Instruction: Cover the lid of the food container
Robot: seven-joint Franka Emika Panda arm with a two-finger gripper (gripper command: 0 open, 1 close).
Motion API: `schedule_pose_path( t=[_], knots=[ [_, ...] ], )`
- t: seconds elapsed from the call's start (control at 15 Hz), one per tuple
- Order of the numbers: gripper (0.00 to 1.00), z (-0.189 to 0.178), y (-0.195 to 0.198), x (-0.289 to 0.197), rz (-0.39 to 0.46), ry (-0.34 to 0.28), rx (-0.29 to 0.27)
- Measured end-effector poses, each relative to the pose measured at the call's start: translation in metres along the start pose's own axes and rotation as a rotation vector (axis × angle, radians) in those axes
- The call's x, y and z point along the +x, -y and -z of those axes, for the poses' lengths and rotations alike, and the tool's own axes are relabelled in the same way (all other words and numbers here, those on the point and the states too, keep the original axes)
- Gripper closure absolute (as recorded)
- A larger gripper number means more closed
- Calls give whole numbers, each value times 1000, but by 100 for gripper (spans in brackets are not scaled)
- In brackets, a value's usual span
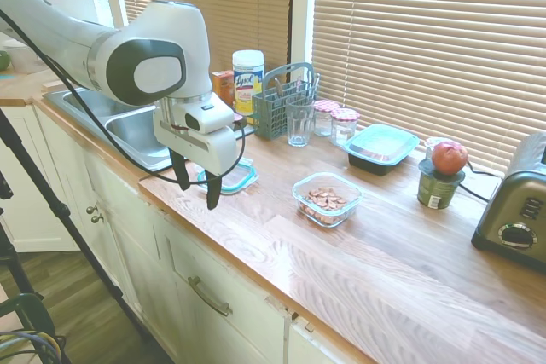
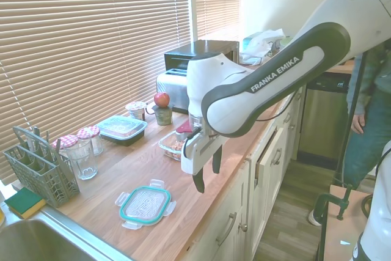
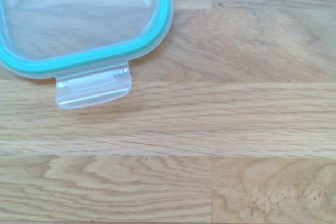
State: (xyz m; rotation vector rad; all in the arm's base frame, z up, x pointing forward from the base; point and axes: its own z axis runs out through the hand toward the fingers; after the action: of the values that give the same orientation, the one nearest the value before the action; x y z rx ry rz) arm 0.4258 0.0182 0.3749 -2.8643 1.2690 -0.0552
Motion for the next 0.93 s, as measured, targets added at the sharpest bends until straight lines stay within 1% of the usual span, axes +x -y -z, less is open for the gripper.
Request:
schedule_pose_path(
  t=[0.27, 0.4, 0.6, 0.8, 0.93],
  knots=[
    [0, -4, 0, 0, 8, 8, -5],
    [0, -4, 6, -6, 18, 1, -6],
    [0, -4, 21, -21, 29, -20, -7],
    [0, -5, 41, -36, 31, -54, -14],
    [0, 2, 56, -42, 34, -79, -13]
  ],
)
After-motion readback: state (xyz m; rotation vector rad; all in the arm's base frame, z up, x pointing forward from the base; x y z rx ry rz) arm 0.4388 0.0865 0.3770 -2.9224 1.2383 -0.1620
